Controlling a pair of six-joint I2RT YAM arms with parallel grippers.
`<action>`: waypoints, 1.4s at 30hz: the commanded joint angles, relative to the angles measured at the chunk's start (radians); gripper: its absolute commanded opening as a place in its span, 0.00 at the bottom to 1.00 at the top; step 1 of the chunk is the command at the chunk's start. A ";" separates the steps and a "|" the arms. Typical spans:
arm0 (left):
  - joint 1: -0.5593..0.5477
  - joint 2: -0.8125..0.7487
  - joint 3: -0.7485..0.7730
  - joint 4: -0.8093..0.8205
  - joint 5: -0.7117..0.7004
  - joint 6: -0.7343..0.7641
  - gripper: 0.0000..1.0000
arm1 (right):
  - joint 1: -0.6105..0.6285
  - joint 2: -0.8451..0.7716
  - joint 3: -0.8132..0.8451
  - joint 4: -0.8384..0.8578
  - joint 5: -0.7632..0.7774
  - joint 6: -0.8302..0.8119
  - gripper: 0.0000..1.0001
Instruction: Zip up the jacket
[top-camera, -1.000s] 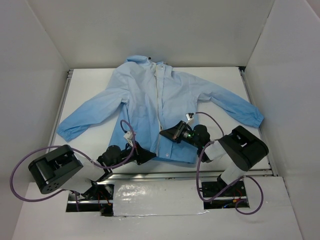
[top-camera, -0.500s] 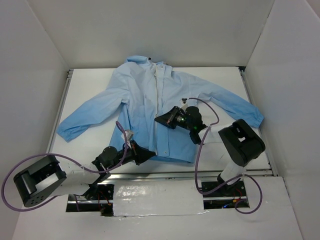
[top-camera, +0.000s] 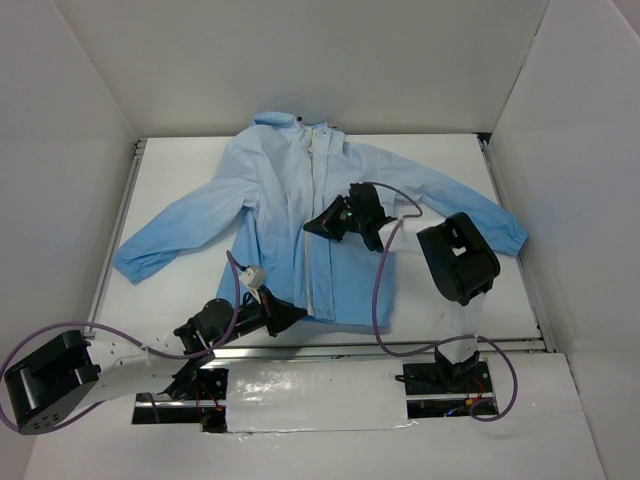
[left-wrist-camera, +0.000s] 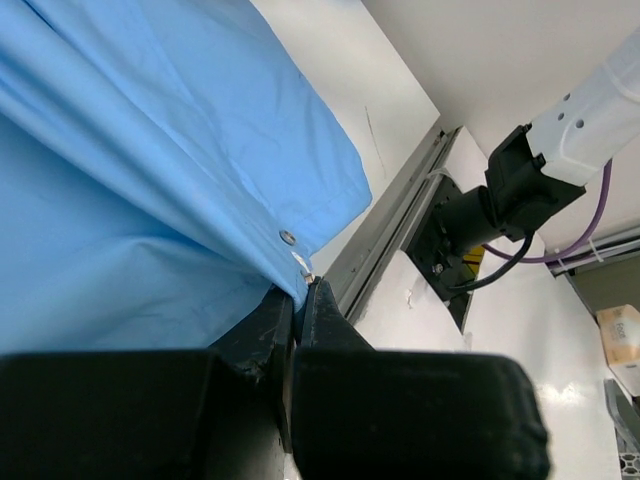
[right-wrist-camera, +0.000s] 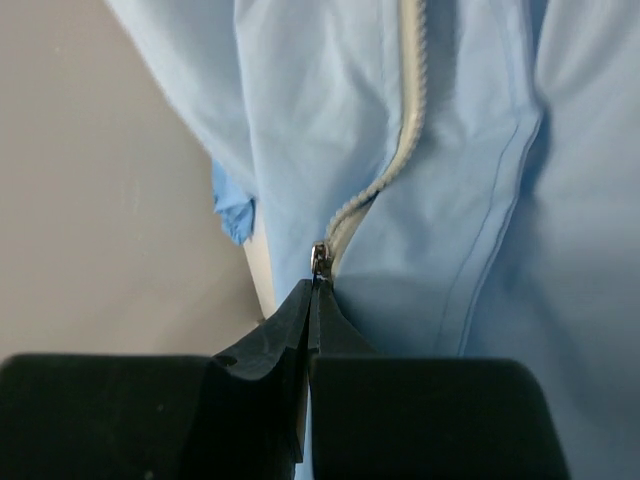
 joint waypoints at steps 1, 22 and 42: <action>-0.045 -0.046 -0.090 0.039 0.107 -0.005 0.00 | -0.070 0.057 0.135 -0.068 0.155 -0.046 0.00; -0.085 -0.213 -0.105 -0.105 0.125 -0.031 0.00 | -0.210 0.317 0.615 -0.326 0.141 -0.178 0.00; -0.095 -0.259 0.071 -0.459 -0.060 -0.001 0.54 | -0.203 0.161 0.435 -0.028 0.033 -0.235 0.00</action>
